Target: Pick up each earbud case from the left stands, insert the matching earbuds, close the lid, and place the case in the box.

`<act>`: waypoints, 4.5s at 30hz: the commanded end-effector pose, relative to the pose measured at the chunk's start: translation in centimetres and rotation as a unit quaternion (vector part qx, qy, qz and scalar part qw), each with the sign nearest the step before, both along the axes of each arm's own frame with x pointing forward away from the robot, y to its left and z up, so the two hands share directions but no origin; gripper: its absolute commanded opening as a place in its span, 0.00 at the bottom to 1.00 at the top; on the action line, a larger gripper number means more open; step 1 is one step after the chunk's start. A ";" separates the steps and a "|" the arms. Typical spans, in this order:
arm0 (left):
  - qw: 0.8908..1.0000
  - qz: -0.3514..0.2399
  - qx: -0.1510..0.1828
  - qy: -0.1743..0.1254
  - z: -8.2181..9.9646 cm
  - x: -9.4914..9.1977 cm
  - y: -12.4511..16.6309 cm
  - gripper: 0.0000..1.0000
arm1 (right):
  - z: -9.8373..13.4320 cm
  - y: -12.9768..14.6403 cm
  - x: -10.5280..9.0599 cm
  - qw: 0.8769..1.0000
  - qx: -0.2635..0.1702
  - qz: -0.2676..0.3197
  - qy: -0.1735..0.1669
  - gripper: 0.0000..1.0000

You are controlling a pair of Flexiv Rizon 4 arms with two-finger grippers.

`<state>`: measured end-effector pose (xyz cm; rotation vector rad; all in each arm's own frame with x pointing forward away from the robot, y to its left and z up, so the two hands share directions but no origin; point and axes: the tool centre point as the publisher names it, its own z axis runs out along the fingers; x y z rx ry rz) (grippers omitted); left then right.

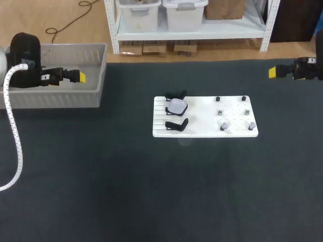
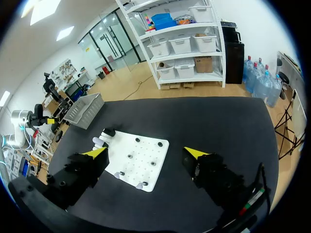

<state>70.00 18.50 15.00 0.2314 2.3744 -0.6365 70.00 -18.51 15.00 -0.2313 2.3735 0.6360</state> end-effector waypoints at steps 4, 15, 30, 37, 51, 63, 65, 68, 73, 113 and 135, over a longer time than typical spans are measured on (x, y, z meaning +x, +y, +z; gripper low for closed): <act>1.000 0.000 0.000 0.000 0.0 0.0 0.0 1.00 | 0.0 0.0 0.0 1.000 0.000 0.000 0.000 1.00; 1.000 0.000 0.000 0.000 0.0 0.0 0.0 1.00 | 0.0 0.0 0.0 1.000 0.000 0.000 0.000 1.00; 0.996 -0.081 -0.021 -0.043 0.8 -0.3 -0.1 1.00 | 0.0 0.0 0.0 1.000 0.000 0.000 0.000 1.00; 0.978 -0.191 -0.016 -0.087 1.1 -0.3 -0.4 1.00 | 0.0 0.0 0.0 1.000 0.000 0.000 0.000 1.00; 0.906 -0.399 0.008 -0.139 -0.8 1.7 -3.4 1.00 | 0.0 0.0 0.0 1.000 0.000 0.000 0.000 1.00; 0.858 -0.482 0.016 -0.176 -2.6 3.0 -7.5 1.00 | 0.0 0.0 0.0 1.000 0.000 0.000 0.000 1.00; 0.851 -0.491 0.020 -0.187 -2.8 3.2 -8.3 1.00 | 0.0 0.0 0.0 1.000 0.000 0.000 0.000 1.00; 0.843 -0.501 0.018 -0.193 -3.2 3.3 -9.5 1.00 | 0.0 0.0 0.0 1.000 0.000 0.000 0.000 1.00; 0.827 -0.528 0.018 -0.193 -4.4 3.5 -11.2 1.00 | 0.0 0.0 0.0 1.000 0.000 0.000 0.000 1.00; 0.802 -0.559 -0.070 -0.198 -11.7 2.1 -21.1 1.00 | 0.0 0.0 0.0 1.000 0.000 0.000 0.000 1.00; 0.786 -0.574 -0.072 -0.218 -12.9 3.4 -24.0 0.54 | 0.0 0.0 0.0 1.000 0.000 0.000 0.000 1.00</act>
